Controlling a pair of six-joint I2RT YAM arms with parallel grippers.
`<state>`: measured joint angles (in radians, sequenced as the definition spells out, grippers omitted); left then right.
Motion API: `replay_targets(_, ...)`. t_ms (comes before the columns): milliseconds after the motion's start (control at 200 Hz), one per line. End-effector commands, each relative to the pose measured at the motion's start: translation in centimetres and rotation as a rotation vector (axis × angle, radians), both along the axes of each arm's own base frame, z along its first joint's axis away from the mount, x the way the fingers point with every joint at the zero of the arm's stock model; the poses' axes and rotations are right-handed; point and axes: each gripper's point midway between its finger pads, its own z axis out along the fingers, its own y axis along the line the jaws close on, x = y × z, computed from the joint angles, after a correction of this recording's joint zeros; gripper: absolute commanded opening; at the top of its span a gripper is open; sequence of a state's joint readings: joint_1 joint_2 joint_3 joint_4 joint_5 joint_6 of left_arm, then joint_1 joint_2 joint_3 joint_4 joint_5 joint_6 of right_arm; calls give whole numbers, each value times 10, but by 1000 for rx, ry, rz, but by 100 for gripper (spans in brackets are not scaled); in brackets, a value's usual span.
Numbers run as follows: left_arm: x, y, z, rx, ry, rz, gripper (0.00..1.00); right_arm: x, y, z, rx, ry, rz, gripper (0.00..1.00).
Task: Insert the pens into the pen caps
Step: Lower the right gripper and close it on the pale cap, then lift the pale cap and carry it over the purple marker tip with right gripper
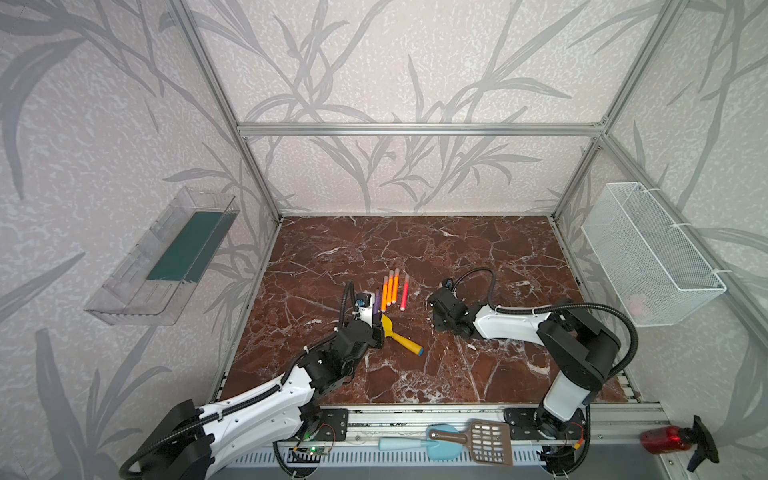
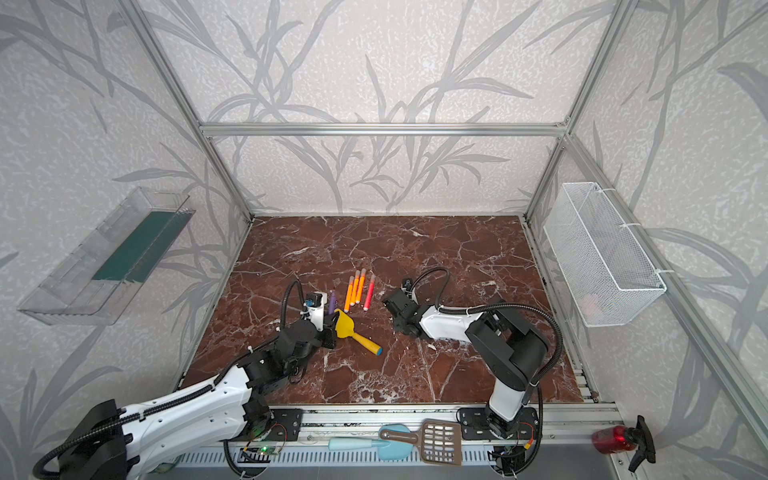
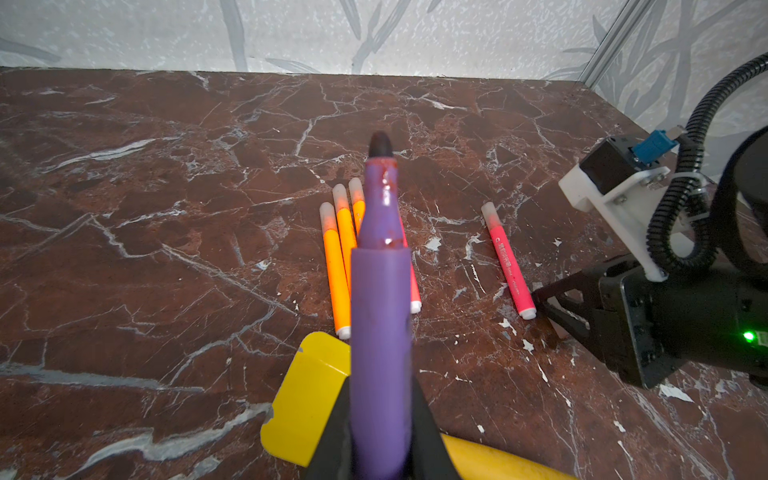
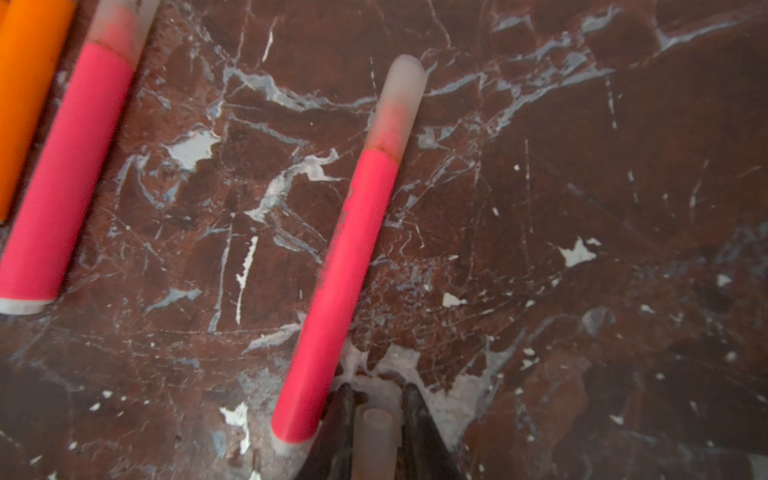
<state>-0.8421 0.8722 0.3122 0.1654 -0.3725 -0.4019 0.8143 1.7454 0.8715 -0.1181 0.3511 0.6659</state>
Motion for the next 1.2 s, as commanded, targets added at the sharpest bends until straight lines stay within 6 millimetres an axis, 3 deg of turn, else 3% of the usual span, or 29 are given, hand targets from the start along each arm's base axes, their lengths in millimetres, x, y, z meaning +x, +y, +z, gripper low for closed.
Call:
replay_targets(0,3,0,8,-19,-13,15,0,-15,-15,-15,-101,65,3,22)
replay_targets(290,3,0,8,-18,-14,15,0,-19,-13,-12,-106,63,10,28)
replay_targets(765,3,1,8,-18,-14,16,0,-26,-5,-12,-82,65,33,29)
replay_targets(1105,1,-5,9,-35,6,-12,0,-29,-5,-9,-48,48,32,10)
replay_targets(1195,-2,-14,11,-58,21,-53,0,-27,-5,12,5,2,26,8)
